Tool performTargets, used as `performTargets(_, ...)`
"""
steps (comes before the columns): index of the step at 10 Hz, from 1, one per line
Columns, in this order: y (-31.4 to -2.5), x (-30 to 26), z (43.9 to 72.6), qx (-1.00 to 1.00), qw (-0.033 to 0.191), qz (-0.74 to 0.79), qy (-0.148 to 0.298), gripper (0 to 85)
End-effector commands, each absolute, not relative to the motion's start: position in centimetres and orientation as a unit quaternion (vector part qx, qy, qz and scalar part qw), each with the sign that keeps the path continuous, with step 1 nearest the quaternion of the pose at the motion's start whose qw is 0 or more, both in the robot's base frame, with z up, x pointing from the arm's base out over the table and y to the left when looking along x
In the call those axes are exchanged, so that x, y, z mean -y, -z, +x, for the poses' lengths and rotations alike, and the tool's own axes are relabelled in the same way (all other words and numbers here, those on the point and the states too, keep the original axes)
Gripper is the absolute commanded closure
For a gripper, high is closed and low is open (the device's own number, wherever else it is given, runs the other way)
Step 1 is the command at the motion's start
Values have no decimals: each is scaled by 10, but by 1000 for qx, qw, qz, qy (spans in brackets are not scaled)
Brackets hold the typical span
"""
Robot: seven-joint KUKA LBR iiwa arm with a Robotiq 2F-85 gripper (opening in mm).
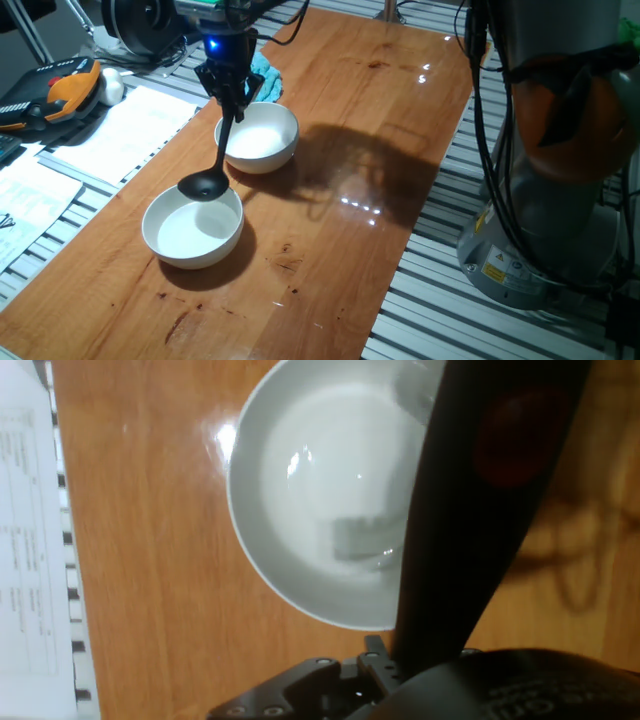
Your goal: Scoop water with a large spoon from one bowl to another
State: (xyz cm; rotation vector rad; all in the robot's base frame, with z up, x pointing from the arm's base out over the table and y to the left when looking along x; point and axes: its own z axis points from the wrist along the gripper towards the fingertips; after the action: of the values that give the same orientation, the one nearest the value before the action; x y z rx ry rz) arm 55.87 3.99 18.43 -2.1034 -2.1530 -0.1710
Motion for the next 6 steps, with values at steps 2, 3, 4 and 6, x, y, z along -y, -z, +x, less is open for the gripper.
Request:
performTargets(2, -184, -40, 559, 704, 68, -704, 69, 850)
performTargets(3, -183, -42, 558, 702, 67, -706, 72, 850)
performTargets(4, -180, -49, 557, 700, 65, -707, 74, 850)
performTargets(6, -175, -60, 557, 702, 64, -706, 75, 850)
